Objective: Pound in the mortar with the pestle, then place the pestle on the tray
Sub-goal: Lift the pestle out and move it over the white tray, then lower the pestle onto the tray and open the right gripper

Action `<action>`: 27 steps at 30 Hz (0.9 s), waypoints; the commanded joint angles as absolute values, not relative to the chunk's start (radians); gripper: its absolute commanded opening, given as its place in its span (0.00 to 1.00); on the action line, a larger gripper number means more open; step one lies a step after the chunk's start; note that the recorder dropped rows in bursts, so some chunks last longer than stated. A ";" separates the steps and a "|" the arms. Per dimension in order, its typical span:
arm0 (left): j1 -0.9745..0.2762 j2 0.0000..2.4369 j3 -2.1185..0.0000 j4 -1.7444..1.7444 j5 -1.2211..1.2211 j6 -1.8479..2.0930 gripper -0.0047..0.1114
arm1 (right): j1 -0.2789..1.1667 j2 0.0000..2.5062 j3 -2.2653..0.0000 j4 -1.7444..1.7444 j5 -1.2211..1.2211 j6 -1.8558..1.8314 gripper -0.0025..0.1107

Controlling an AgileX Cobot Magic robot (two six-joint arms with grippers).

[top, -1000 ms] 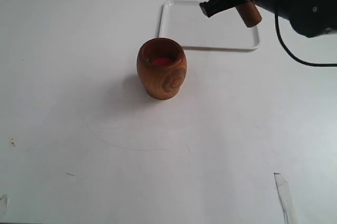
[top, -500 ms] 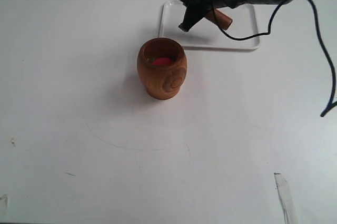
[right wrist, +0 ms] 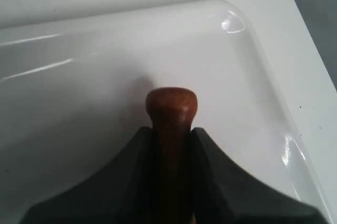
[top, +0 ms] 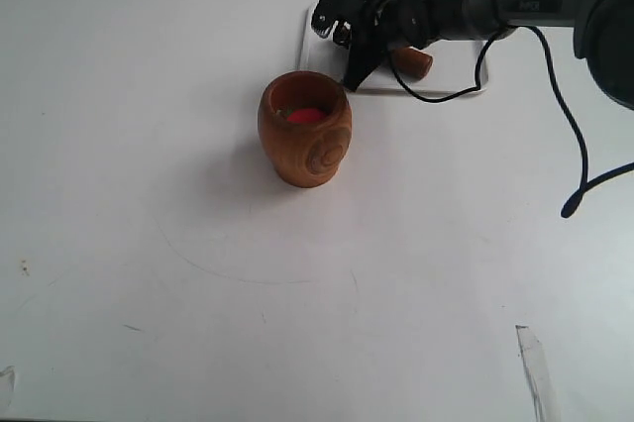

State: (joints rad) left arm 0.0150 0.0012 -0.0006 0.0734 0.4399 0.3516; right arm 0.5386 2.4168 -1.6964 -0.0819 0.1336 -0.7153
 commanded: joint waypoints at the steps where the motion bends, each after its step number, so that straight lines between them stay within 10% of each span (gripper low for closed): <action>1: 0.007 0.000 0.000 0.066 0.437 0.343 0.04 | 0.532 2.427 -1.702 -0.087 0.143 -0.706 0.20; 7: 0.007 0.000 0.000 0.066 0.437 0.343 0.04 | 0.532 2.409 -1.702 -0.084 0.129 -0.676 0.51; 12: 0.007 0.000 0.000 0.066 0.437 0.343 0.04 | 0.532 2.334 -1.702 -0.084 0.173 -0.553 0.54; 15: 0.007 0.000 0.000 0.066 0.437 0.343 0.04 | 0.532 2.264 -1.702 -0.084 0.283 -0.507 0.45; 20: 0.007 0.000 0.000 0.066 0.437 0.343 0.04 | 0.532 2.120 -1.702 -0.084 0.529 -0.462 0.02; 27: 0.007 0.000 0.000 0.066 0.437 0.343 0.04 | 0.546 1.909 -1.679 -0.042 0.789 -0.384 0.02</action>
